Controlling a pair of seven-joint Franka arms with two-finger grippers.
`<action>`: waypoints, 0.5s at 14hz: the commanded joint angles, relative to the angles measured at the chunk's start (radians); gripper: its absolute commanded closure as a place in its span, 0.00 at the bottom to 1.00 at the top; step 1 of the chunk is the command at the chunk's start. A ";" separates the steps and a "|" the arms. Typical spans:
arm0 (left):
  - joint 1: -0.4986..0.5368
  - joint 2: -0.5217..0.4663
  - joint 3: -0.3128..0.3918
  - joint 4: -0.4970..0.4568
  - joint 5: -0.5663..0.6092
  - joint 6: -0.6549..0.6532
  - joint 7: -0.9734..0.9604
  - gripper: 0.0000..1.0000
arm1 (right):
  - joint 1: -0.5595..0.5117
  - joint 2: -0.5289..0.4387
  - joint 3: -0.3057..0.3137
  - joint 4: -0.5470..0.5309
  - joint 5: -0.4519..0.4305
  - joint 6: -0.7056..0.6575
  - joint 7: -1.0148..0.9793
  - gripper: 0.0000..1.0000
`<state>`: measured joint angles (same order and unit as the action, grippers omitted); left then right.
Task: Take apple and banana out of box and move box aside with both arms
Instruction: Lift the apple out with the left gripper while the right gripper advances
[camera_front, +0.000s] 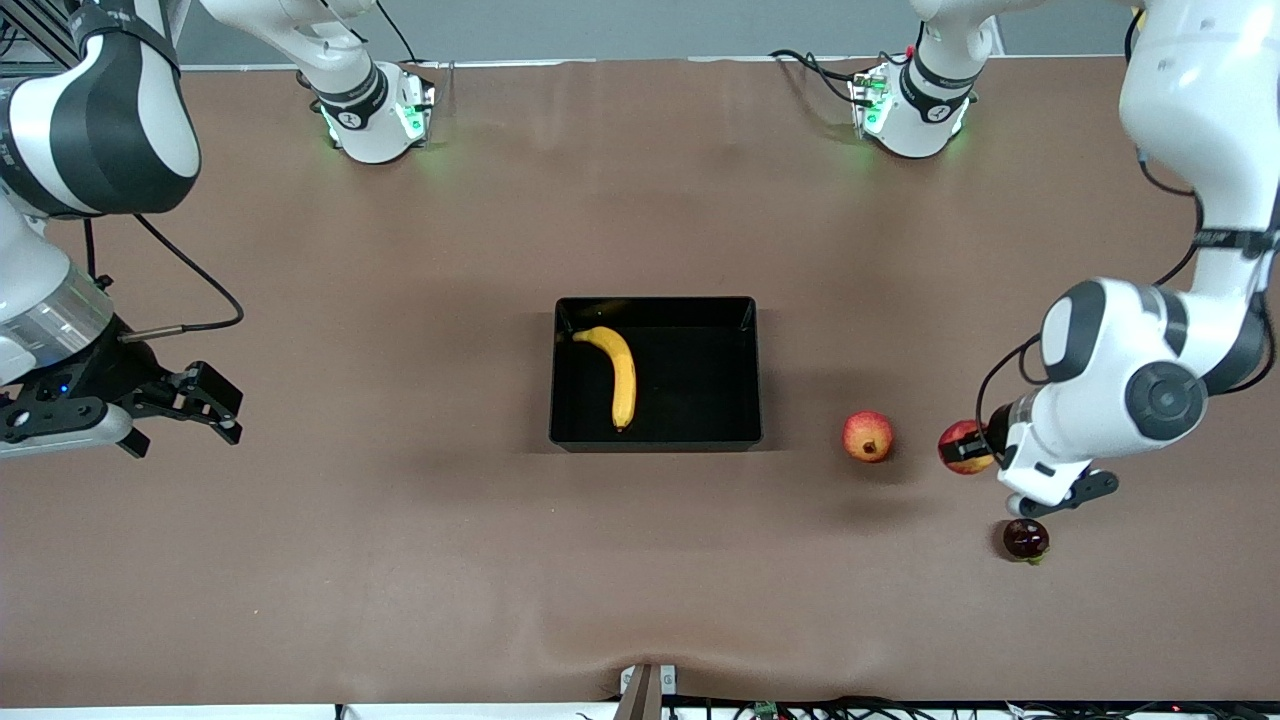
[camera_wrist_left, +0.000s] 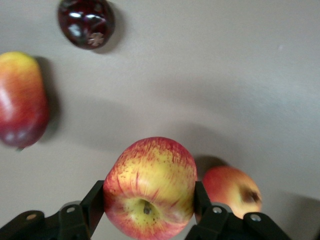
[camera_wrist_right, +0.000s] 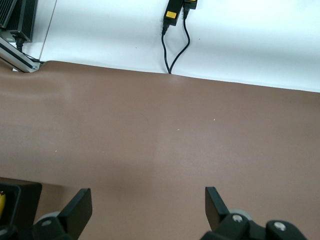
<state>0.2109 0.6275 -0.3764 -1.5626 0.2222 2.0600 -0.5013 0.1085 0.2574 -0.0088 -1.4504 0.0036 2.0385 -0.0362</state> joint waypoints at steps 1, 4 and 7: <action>0.004 0.060 -0.004 0.013 0.078 0.064 0.006 1.00 | 0.022 0.045 -0.005 0.051 -0.011 0.006 0.002 0.00; 0.024 0.107 -0.004 0.019 0.132 0.129 0.007 1.00 | 0.071 0.080 -0.006 0.051 -0.013 0.038 0.004 0.00; 0.022 0.175 0.048 0.062 0.169 0.166 0.009 1.00 | 0.097 0.091 -0.007 0.051 -0.014 0.039 0.004 0.00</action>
<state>0.2290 0.7536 -0.3498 -1.5504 0.3609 2.2041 -0.5013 0.1923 0.3291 -0.0075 -1.4326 0.0026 2.0843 -0.0359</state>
